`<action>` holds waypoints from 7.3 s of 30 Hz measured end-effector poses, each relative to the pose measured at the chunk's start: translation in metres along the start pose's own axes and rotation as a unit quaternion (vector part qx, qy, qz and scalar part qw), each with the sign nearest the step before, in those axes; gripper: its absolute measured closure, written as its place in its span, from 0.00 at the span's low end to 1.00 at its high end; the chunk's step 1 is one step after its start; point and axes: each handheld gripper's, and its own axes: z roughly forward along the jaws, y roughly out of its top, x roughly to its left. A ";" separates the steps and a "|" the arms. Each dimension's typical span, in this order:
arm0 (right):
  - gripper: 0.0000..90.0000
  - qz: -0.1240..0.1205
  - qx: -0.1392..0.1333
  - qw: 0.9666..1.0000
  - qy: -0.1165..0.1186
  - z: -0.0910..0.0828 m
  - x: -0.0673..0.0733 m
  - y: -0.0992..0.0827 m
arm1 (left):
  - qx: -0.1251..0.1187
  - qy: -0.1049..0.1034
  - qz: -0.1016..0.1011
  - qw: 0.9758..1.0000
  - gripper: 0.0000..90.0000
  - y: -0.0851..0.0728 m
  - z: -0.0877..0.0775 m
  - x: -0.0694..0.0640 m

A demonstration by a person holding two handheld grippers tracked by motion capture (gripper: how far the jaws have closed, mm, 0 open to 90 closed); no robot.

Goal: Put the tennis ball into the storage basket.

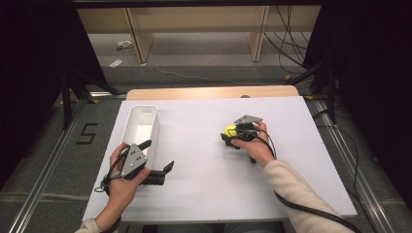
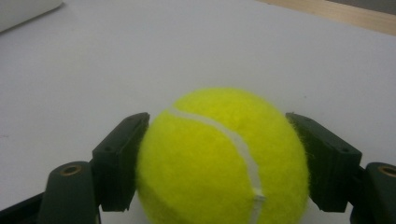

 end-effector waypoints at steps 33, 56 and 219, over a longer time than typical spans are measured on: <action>0.29 0.008 -0.028 1.000 0.005 -0.007 0.002 0.008 | -0.002 0.000 -0.001 1.000 0.00 0.000 -0.001 0.000; 0.29 0.015 -0.055 0.998 0.008 -0.019 0.003 0.021 | -0.002 0.000 -0.001 1.000 0.00 0.000 -0.001 0.000; 0.29 -0.011 -0.094 0.994 0.061 -0.040 0.047 0.049 | -0.006 0.002 -0.004 1.000 0.00 0.001 -0.001 0.001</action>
